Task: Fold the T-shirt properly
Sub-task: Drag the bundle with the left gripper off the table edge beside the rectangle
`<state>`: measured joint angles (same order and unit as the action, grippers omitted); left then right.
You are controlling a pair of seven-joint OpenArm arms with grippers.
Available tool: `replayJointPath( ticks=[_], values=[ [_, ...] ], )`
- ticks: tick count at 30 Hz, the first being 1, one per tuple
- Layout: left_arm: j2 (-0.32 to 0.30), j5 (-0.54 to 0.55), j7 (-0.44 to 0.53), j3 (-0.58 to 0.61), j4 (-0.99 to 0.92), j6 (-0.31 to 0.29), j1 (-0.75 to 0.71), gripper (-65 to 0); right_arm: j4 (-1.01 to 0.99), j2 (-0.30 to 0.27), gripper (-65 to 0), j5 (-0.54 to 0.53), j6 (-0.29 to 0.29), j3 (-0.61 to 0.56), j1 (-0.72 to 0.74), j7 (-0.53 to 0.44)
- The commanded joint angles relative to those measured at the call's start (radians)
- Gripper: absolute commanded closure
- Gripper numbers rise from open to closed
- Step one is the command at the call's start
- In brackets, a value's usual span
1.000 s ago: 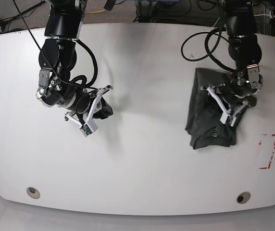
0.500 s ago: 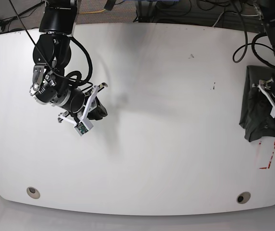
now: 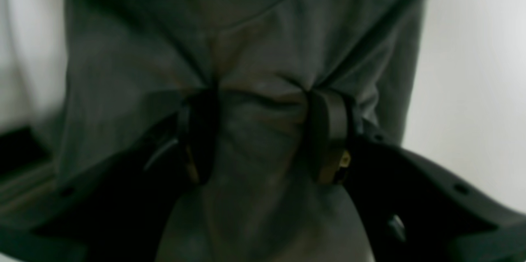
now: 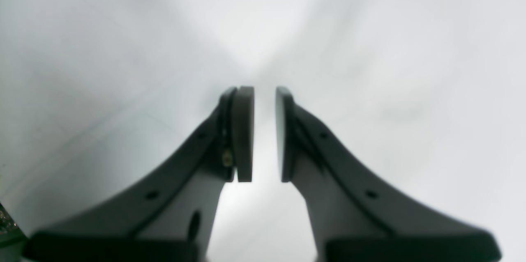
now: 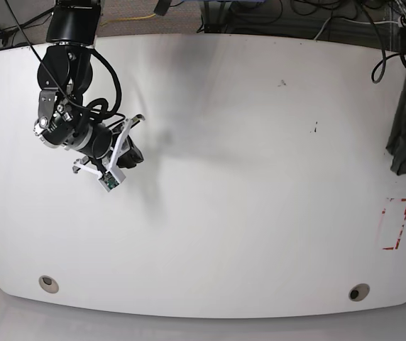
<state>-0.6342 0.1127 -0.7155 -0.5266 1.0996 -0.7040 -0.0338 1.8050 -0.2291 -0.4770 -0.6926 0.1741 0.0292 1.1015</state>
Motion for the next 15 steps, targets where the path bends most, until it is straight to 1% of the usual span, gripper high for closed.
replayJointPath(
  ticks=[1, 5, 9, 12, 15],
  values=[
    [-0.011, -0.005, -0.028, -0.060, 0.136, 0.006, -0.013, -30.6, 0.019, -0.026, -8.1, -0.018, -0.006, 0.003, 0.007, -0.041],
    [0.037, -0.011, -0.056, -0.111, 0.331, 0.006, -0.018, -30.6, 0.019, -0.046, -8.1, -0.015, -0.006, 0.005, 0.007, -0.054],
    [0.089, -0.014, -0.056, -0.105, 0.495, 0.006, -0.021, -30.6, 0.017, -0.063, -8.1, -0.010, -0.006, 0.005, 0.015, -0.070],
    [0.150, -0.015, -0.054, -0.053, 0.598, 0.006, -0.018, -30.6, 0.014, -0.063, -8.1, -0.002, -0.006, 0.003, 0.016, -0.145],
    [0.213, -0.038, -0.049, 0.006, 0.715, 0.006, -0.022, -30.6, 0.016, -0.072, -8.4, 0.065, -0.006, 0.002, 0.008, -0.217]
  ],
)
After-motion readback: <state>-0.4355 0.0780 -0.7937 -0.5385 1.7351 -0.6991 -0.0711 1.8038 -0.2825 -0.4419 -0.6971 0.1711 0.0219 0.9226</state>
